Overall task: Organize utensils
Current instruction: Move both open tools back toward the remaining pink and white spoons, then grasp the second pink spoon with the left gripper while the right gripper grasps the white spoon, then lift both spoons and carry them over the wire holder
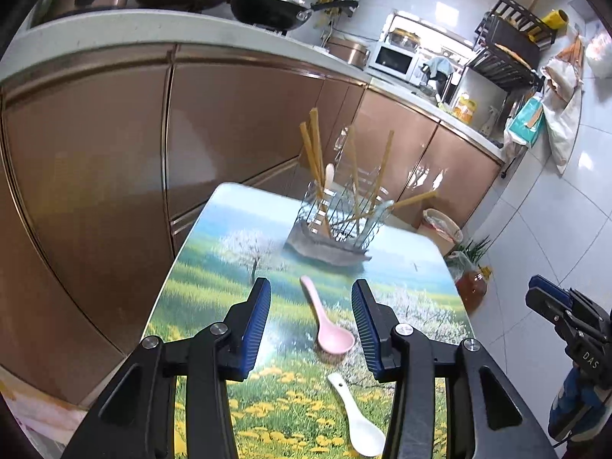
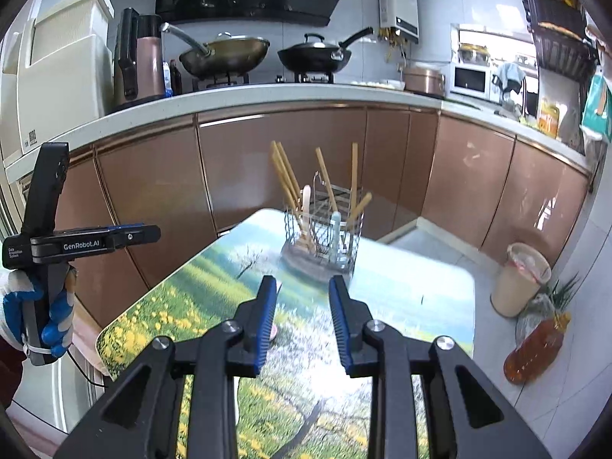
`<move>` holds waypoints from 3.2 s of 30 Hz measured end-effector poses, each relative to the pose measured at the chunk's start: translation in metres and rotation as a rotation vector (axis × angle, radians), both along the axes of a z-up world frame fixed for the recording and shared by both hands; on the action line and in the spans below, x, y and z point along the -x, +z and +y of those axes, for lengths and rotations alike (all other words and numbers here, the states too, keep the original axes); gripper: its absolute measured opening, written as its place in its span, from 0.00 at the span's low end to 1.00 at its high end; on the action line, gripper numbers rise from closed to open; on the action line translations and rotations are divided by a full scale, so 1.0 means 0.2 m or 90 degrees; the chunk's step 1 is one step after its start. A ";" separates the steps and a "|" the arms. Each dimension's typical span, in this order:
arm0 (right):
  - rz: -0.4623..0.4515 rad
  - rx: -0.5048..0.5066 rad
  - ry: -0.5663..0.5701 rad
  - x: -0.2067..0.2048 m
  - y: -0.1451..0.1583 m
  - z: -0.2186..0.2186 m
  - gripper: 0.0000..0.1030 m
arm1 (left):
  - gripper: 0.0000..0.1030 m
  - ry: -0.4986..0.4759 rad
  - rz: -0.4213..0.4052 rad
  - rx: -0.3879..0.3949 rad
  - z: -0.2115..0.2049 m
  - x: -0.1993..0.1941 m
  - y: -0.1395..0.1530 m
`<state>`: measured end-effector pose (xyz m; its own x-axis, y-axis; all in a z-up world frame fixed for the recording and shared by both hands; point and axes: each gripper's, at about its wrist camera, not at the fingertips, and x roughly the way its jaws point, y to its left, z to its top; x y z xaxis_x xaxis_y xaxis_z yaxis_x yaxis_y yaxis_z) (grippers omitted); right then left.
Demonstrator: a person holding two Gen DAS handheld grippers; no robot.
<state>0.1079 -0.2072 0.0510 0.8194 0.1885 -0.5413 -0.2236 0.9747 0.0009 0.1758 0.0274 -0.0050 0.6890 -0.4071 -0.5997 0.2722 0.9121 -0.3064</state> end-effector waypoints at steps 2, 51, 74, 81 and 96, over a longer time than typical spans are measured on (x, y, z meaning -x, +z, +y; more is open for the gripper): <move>0.013 -0.004 -0.002 0.00 -0.03 0.00 0.26 | 0.42 -0.001 0.011 0.001 0.00 0.00 -0.03; 0.341 0.015 0.137 -0.40 -1.01 0.53 0.19 | 0.10 -0.116 0.354 -0.029 -0.44 -0.77 -0.79; 0.243 0.006 0.094 -0.16 -0.78 0.36 0.10 | 0.07 -0.113 0.212 -0.079 -0.31 -0.43 -0.56; 0.205 -0.017 0.078 -0.10 -0.64 0.27 0.05 | 0.06 -0.099 0.158 -0.091 -0.27 -0.31 -0.46; 0.143 -0.027 0.062 -0.15 -0.43 0.16 0.05 | 0.06 -0.083 0.080 -0.098 -0.22 -0.20 -0.26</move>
<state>0.1370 -0.1742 -0.0357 0.6560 0.2877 -0.6978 -0.3062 0.9465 0.1024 0.2149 -0.0164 -0.0568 0.5530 -0.3849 -0.7390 0.3597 0.9103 -0.2049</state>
